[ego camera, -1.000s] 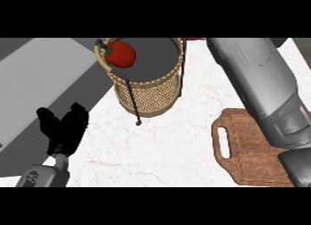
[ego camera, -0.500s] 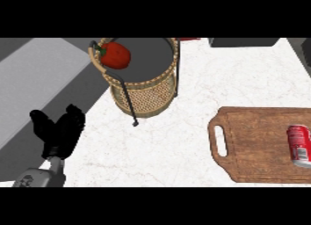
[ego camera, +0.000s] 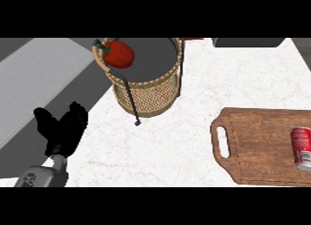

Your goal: Pick the bell pepper from the cutting board and place it in the tiered basket

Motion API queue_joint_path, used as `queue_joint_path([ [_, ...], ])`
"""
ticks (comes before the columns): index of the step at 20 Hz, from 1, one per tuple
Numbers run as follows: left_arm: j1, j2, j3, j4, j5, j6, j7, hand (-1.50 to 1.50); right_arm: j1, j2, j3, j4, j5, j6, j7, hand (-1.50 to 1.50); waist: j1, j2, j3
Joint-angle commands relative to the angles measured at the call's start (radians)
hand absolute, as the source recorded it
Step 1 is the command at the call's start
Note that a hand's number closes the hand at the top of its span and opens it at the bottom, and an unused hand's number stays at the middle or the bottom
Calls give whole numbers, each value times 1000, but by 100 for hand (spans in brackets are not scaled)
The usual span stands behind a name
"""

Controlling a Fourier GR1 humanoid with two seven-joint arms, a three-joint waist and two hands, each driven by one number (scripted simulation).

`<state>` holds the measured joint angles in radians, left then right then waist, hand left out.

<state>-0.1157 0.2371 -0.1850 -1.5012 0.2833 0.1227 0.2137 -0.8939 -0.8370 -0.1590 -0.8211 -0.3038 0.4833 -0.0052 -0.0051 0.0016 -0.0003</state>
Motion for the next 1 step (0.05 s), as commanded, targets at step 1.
queue_joint_path([
  [1, -54, 3, -4, 51, -17, -63, -42, 0, 5, -97, -53, 71, -10, 111, -28, -150, 7, 2, 0],
])
